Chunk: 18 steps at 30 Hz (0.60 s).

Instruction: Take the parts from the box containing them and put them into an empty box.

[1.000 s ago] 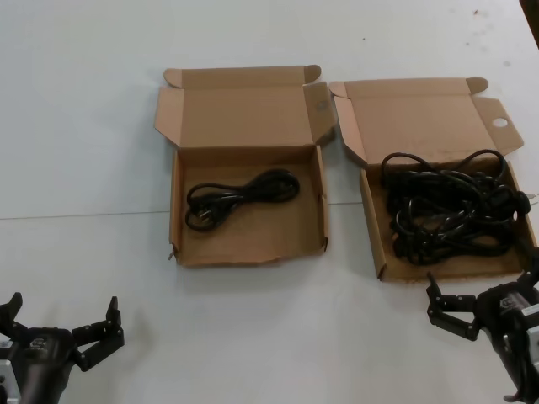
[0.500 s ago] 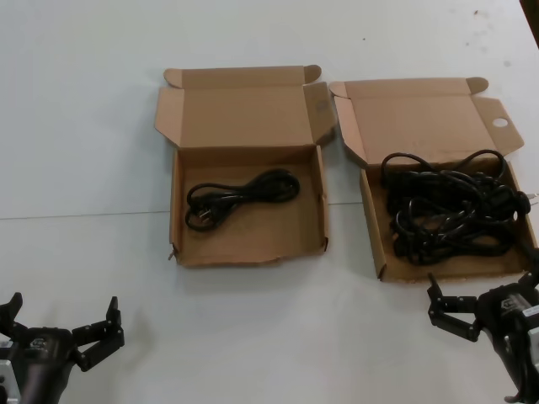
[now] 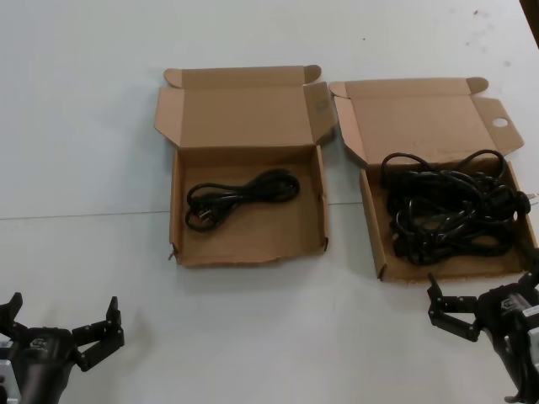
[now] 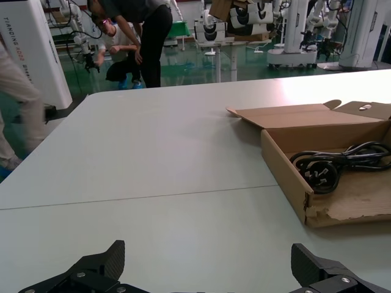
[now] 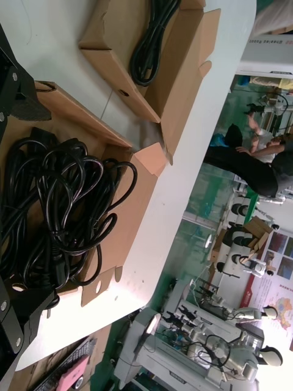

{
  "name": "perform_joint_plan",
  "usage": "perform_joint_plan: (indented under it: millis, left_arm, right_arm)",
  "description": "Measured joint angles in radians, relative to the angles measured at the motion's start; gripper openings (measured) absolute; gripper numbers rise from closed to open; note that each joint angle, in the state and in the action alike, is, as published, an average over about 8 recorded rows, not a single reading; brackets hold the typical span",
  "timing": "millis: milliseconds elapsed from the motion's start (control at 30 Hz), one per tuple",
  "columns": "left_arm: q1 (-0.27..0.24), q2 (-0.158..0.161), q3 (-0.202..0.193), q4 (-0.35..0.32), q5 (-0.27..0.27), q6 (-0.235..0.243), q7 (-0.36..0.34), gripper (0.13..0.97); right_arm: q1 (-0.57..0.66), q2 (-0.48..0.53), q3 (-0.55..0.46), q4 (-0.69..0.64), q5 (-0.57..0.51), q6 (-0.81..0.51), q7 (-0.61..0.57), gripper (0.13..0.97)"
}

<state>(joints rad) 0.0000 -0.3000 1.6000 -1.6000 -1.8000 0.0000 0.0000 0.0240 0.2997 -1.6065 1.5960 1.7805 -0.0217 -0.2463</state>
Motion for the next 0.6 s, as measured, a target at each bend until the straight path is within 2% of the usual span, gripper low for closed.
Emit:
perform_joint_plan:
  millis: [600]
  left_arm:
    - [0.000,0.000,0.000,0.000,0.000,0.000,0.000,0.966]
  right_arm:
    - [0.000,0.000,0.000,0.000,0.000,0.000,0.000,0.966]
